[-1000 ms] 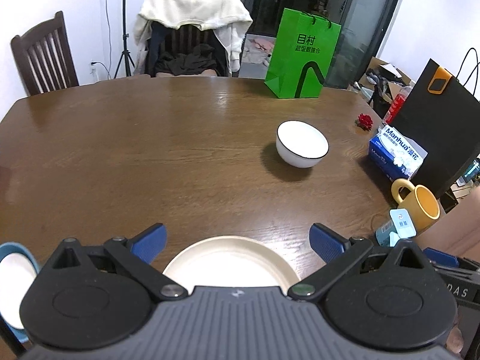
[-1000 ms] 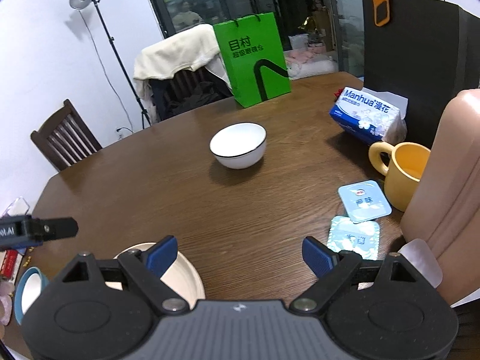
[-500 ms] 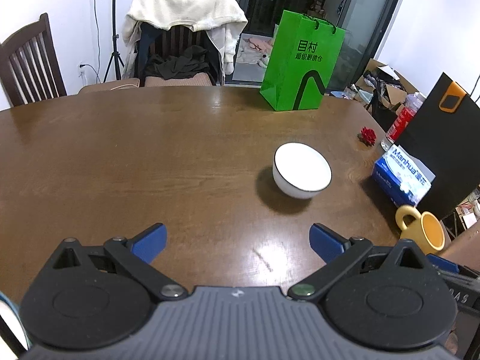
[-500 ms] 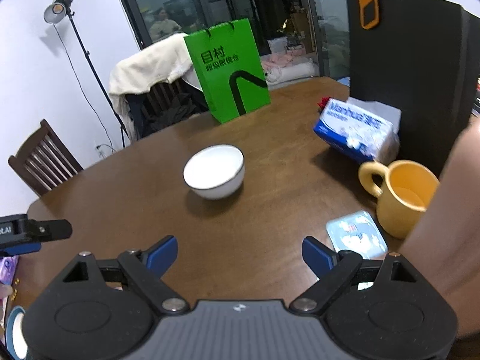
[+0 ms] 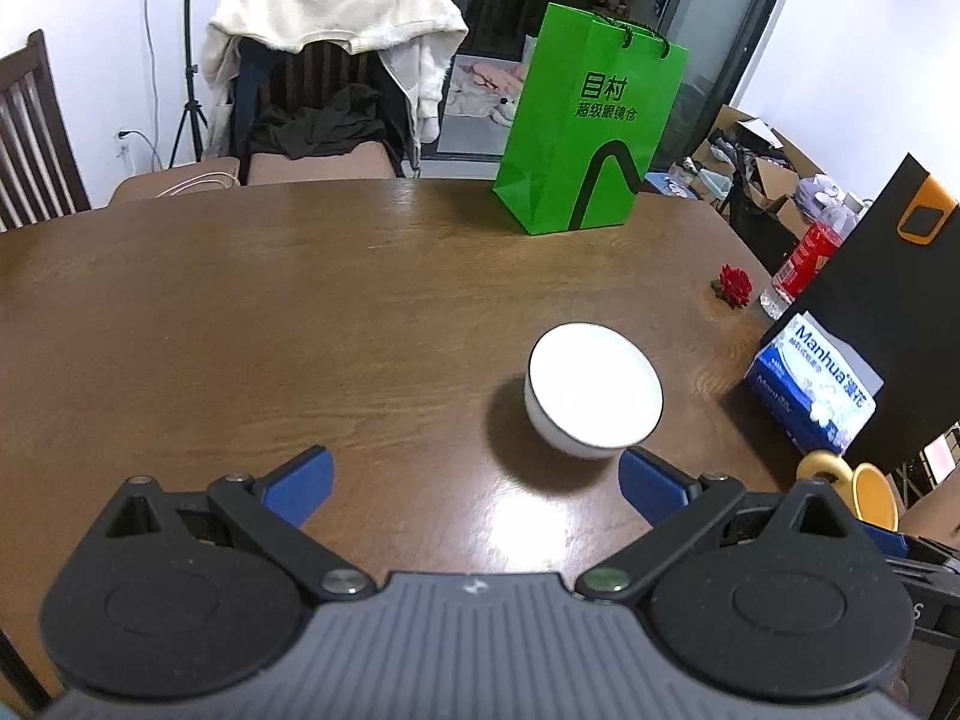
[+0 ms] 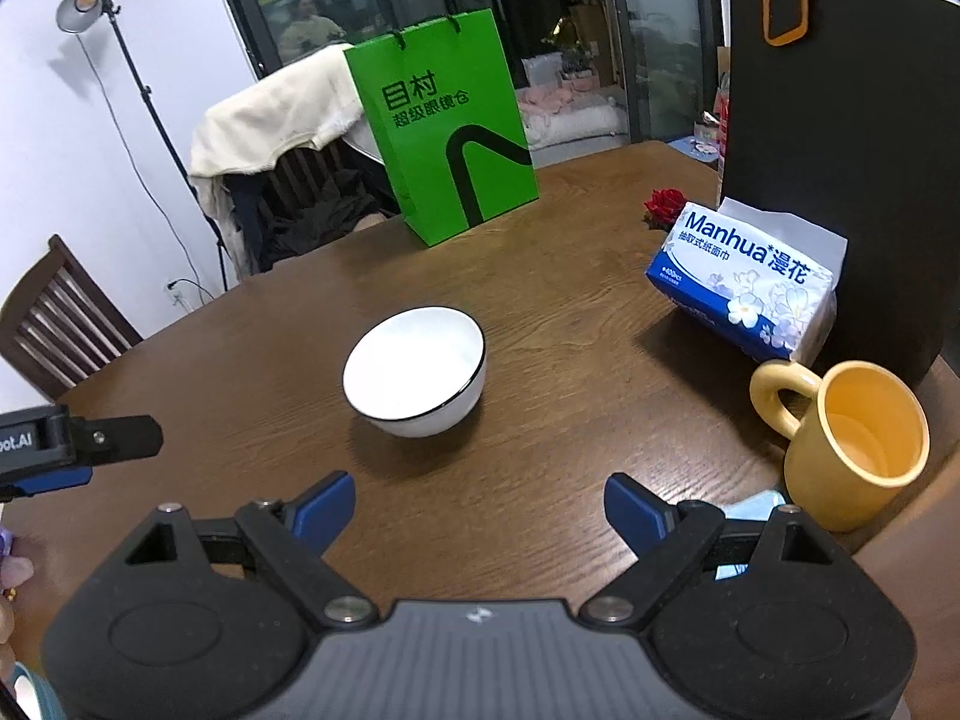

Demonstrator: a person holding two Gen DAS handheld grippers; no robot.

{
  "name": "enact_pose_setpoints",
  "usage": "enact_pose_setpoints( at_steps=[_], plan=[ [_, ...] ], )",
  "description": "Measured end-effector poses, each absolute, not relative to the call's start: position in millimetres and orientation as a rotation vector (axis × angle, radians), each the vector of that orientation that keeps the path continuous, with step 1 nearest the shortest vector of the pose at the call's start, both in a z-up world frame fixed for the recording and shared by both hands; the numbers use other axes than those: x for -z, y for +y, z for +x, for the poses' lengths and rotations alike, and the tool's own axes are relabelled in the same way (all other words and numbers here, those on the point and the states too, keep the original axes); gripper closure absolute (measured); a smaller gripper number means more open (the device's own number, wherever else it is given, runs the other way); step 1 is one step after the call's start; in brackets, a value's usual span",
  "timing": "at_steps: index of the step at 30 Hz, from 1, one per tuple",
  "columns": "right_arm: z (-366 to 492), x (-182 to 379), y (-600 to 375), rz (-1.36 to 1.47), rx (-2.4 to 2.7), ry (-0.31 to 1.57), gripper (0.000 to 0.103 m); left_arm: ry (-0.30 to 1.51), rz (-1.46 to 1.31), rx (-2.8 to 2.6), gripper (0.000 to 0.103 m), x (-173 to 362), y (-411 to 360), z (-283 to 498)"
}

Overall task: Organize plates and bowls
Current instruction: 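Lower both open grippers onto the rim of the black-rimmed white bowl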

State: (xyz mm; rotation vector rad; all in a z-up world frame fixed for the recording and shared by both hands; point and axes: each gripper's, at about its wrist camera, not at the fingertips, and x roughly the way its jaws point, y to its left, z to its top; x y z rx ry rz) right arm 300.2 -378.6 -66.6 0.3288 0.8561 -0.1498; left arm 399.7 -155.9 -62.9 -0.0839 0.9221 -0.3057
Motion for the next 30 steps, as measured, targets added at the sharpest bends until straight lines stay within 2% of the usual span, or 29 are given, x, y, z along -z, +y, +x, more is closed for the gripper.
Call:
enact_pose_setpoints(
  at_steps=[30],
  plan=[
    [428.6,95.9,-410.8,0.326,0.267,0.987,0.013,1.038,-0.072,0.297,0.0,122.2,-210.7,509.4]
  ],
)
